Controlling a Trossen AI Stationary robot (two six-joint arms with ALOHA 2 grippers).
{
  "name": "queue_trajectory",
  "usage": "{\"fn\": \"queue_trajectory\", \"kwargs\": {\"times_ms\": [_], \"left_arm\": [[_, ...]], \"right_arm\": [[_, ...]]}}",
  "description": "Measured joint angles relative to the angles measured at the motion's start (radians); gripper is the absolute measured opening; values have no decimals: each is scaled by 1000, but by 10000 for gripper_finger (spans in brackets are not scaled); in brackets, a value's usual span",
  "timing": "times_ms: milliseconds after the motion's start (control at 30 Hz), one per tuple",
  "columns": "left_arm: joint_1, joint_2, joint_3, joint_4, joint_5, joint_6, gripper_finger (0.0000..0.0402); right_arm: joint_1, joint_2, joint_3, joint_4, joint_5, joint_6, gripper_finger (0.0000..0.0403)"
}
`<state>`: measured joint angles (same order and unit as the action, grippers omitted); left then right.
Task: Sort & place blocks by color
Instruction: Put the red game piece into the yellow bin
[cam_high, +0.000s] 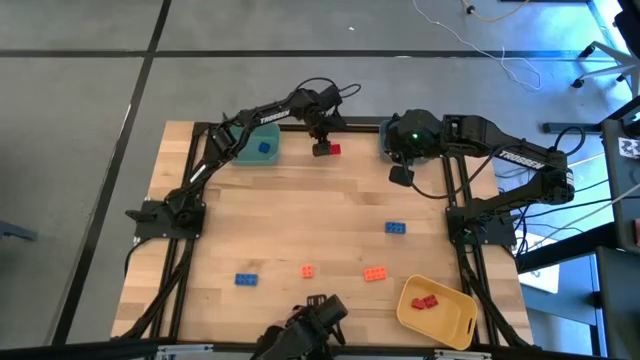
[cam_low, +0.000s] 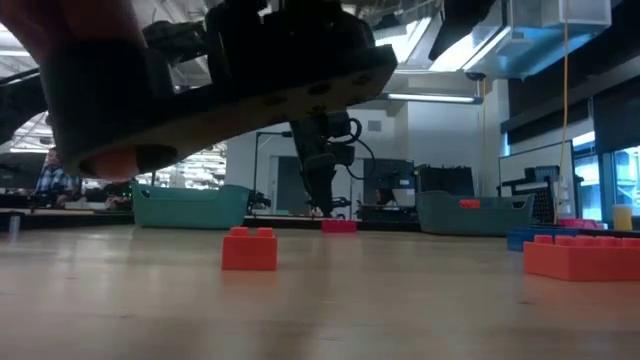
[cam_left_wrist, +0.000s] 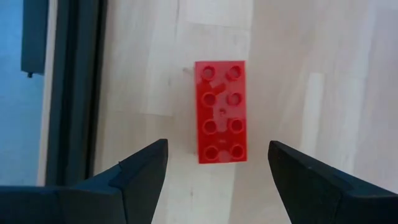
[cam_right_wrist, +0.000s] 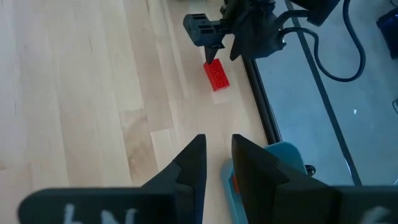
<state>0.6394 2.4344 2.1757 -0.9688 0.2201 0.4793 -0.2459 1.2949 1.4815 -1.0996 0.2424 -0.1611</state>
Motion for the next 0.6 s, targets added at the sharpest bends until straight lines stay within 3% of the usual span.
{"fn": "queue_trajectory", "kwargs": {"times_ms": [267, 600], "left_arm": [[2, 13, -1, -8, 4, -1, 270], [2, -4, -1, -51, 2, -25, 270]], "right_arm": [[0, 0, 0, 24, -1, 52, 78], [-94, 112, -87, 215, -34, -82, 78]]}}
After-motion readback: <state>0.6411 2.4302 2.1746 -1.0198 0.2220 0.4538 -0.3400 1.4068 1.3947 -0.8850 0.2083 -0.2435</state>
